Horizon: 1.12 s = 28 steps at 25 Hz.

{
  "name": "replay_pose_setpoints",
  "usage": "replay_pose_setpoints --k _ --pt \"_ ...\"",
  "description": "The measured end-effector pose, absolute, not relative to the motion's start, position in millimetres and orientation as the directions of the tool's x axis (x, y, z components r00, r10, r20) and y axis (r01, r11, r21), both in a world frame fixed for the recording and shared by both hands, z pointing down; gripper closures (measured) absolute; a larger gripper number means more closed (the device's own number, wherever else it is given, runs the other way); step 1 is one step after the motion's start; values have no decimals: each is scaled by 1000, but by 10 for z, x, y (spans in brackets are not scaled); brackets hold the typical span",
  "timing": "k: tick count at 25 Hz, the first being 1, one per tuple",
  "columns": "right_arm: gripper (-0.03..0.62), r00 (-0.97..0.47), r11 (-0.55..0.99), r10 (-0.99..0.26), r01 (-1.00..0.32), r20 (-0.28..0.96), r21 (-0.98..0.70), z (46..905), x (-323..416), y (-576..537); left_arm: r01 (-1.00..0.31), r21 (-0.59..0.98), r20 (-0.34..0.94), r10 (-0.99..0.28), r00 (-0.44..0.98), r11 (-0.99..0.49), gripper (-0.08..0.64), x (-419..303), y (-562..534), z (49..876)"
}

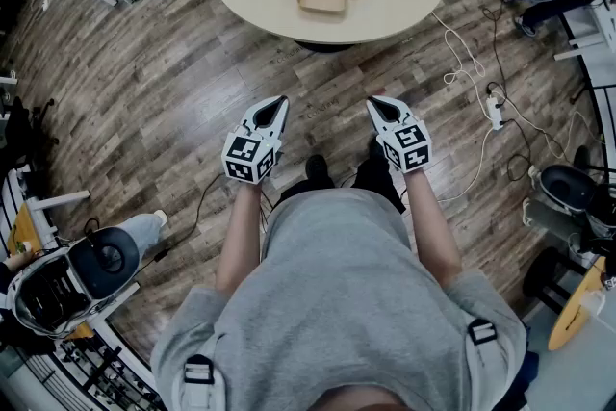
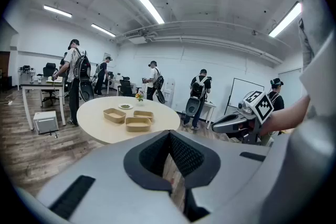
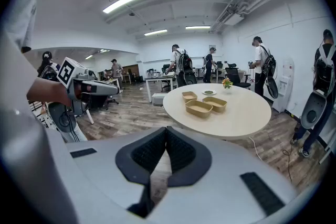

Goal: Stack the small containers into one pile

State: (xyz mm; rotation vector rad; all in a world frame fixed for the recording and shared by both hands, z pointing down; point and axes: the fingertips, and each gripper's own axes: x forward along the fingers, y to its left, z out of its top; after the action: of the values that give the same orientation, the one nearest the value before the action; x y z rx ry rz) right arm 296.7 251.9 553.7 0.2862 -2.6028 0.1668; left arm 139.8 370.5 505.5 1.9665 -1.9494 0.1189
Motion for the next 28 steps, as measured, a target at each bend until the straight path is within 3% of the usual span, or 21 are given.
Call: replay_pose_setpoints --k 28 --pt "586 -847 973 -168 -225 505 -55 5581 2945 2651 -985 170 327 -941 88 -33 543 1487 3768 5050"
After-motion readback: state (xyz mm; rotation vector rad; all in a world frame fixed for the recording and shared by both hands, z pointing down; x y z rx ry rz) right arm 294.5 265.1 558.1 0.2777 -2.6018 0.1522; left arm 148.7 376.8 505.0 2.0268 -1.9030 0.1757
